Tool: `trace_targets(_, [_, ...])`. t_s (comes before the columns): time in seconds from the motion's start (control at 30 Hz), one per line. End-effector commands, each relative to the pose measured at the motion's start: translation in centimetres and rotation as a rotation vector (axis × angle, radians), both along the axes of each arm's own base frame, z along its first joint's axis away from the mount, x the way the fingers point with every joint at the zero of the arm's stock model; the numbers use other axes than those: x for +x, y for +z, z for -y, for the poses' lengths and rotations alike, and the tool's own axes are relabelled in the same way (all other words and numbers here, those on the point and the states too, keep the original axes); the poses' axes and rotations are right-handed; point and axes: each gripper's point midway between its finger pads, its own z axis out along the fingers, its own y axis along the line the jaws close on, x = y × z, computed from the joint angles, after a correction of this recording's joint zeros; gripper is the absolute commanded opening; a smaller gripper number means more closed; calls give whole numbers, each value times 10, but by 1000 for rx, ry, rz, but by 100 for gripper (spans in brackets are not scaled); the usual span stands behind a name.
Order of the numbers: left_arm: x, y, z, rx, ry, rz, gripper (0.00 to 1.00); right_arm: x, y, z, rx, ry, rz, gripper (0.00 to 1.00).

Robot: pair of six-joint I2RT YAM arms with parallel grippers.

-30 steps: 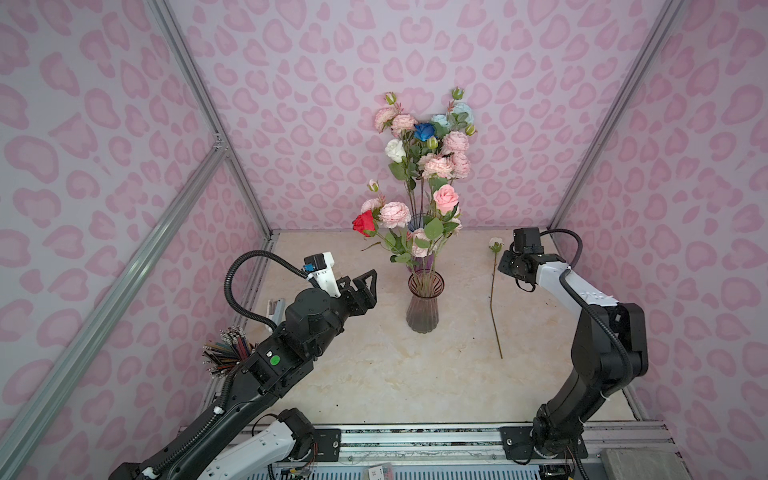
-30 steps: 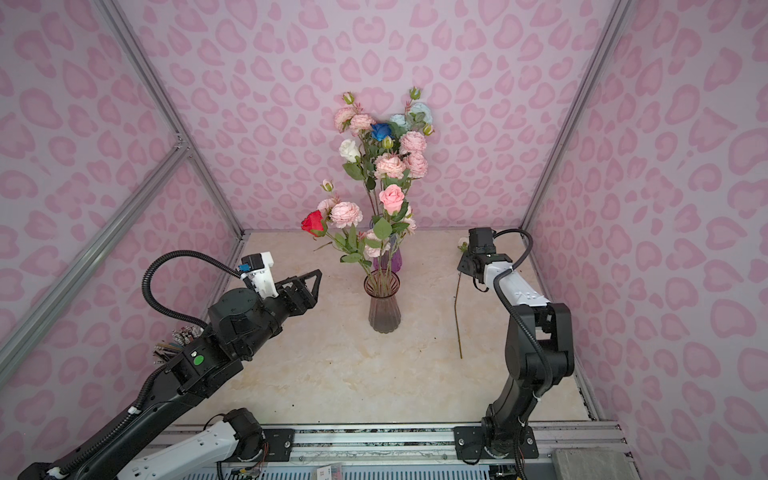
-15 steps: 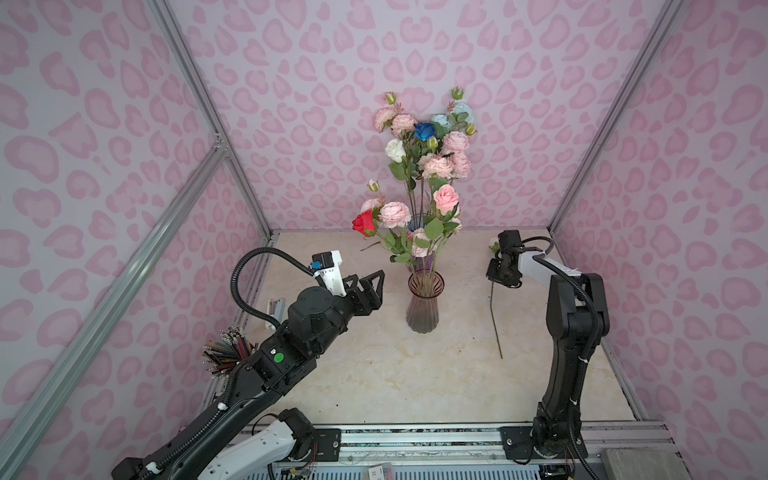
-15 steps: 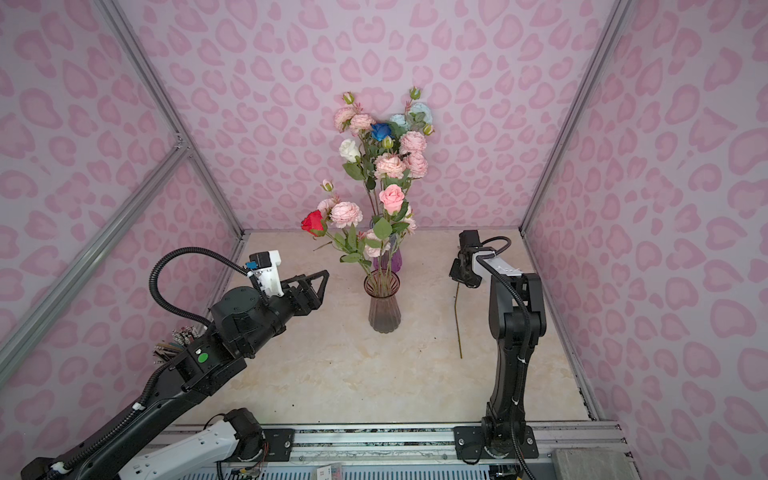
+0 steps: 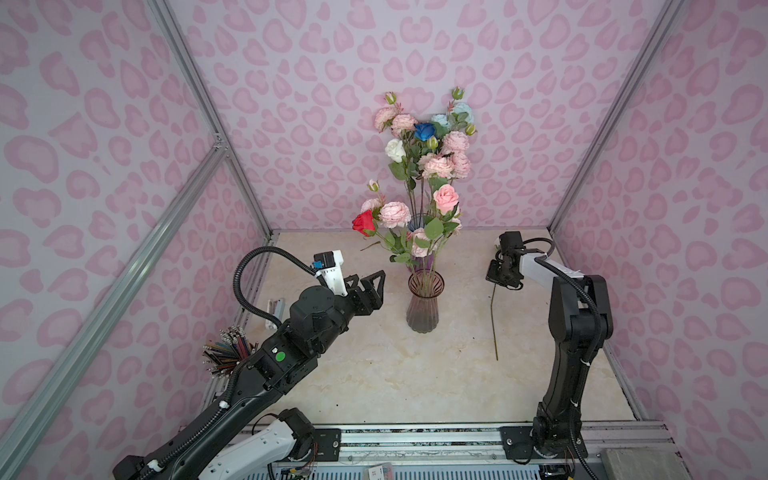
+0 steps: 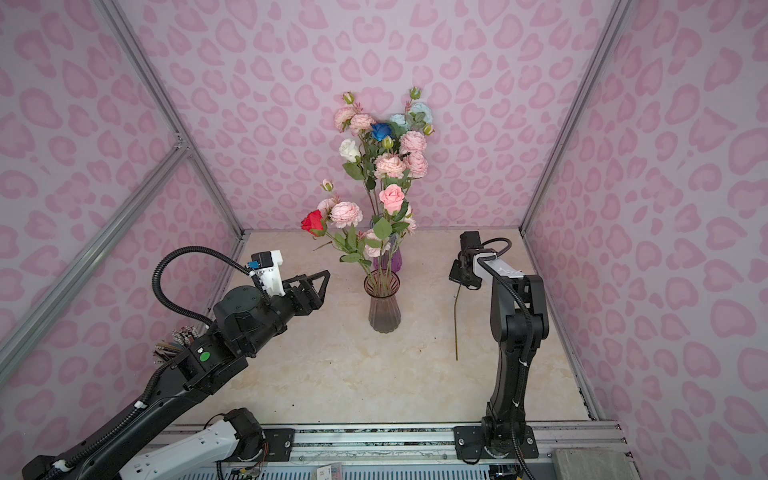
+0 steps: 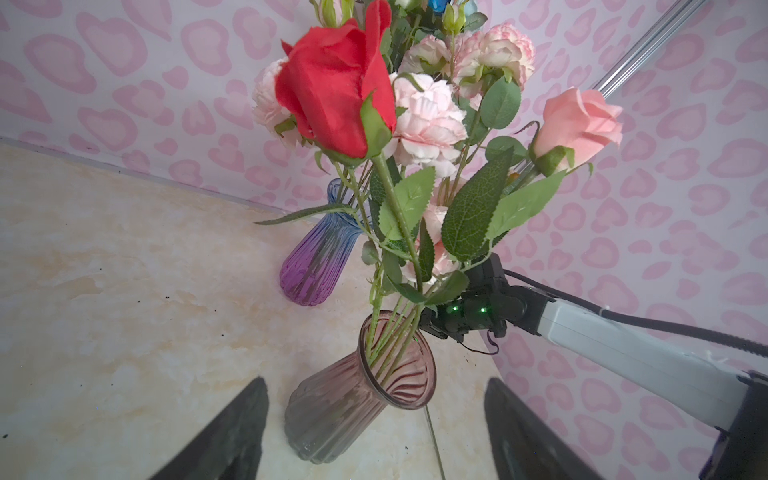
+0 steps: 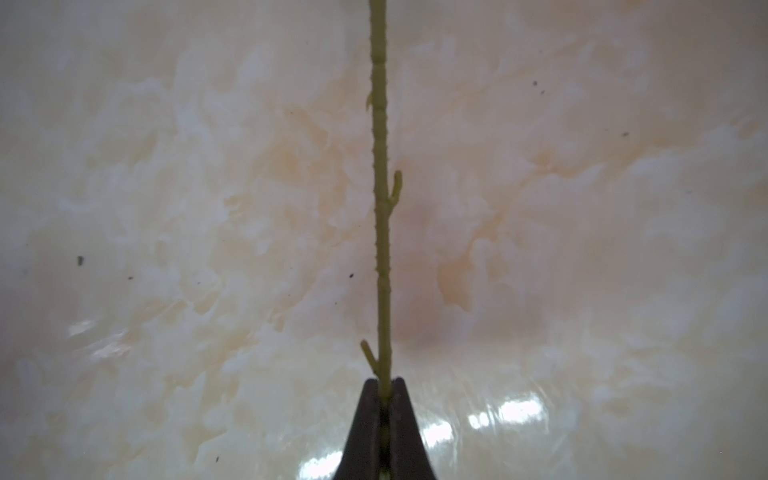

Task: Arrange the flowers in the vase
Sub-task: 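Close the right gripper on the white rose bud stem on the table, then lift the white rose bud high with the right gripper while the left gripper withdraws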

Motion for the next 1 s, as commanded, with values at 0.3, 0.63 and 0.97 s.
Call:
trace_targets(0.3, [6,7,-7,-1,51,27,83,-22,149,-40,26,73,430,1])
trace_targets(0.63, [32,-35,-97,-40,551,-103,95,-92,327,-109,40,215,921,0])
trace_targets(0.97, [71,-92,-120,-156,583,-367,96,-160,433,-156,85,296,1275,0])
